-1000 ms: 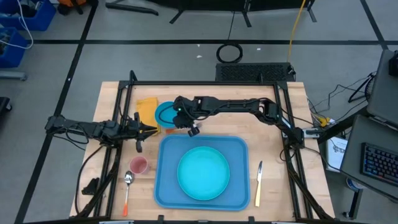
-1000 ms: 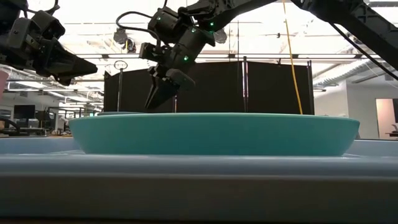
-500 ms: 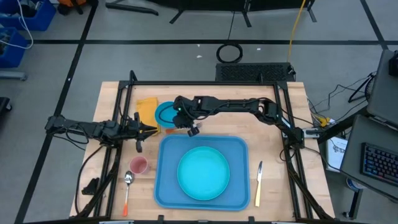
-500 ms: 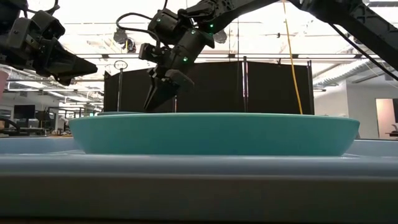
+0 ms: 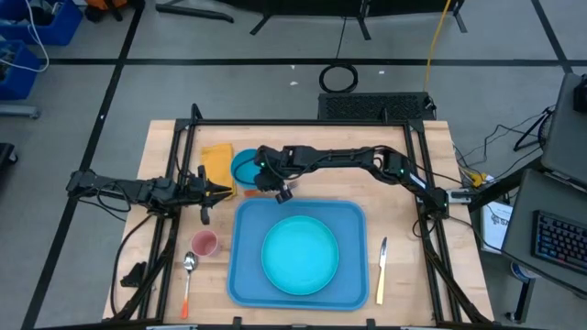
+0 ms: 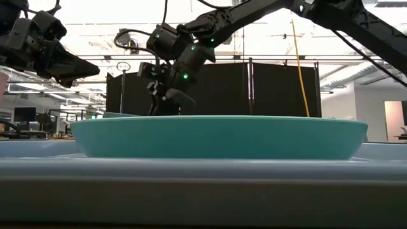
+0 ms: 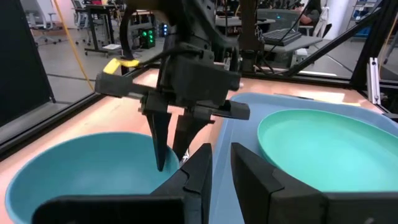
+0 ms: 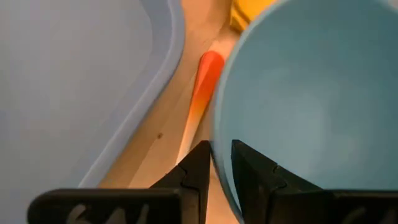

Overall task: Set up tray
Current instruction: Put the blue bowl on top of the light blue plate

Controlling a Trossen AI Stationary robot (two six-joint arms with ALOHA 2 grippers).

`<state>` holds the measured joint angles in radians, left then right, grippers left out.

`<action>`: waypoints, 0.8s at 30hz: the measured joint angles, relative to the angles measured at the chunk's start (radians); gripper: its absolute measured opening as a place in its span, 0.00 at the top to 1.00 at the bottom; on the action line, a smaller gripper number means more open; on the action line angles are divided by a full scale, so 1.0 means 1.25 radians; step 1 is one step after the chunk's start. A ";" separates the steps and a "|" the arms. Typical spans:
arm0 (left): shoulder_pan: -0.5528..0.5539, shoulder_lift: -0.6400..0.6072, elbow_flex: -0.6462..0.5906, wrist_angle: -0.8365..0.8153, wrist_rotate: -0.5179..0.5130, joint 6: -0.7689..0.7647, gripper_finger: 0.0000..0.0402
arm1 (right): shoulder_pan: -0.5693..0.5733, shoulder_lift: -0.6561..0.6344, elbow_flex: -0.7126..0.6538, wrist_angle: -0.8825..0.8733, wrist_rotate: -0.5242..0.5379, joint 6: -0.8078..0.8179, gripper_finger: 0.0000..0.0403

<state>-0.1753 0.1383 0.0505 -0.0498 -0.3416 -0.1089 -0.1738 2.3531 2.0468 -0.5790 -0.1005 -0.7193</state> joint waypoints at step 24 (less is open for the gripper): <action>0.000 0.000 0.000 0.000 0.000 0.000 0.84 | 0.007 -0.020 0.000 -0.061 0.081 -0.015 1.00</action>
<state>-0.1751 0.1383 0.0507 -0.0498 -0.3416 -0.1089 -0.1654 2.3280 2.0470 -0.6553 0.0006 -0.7381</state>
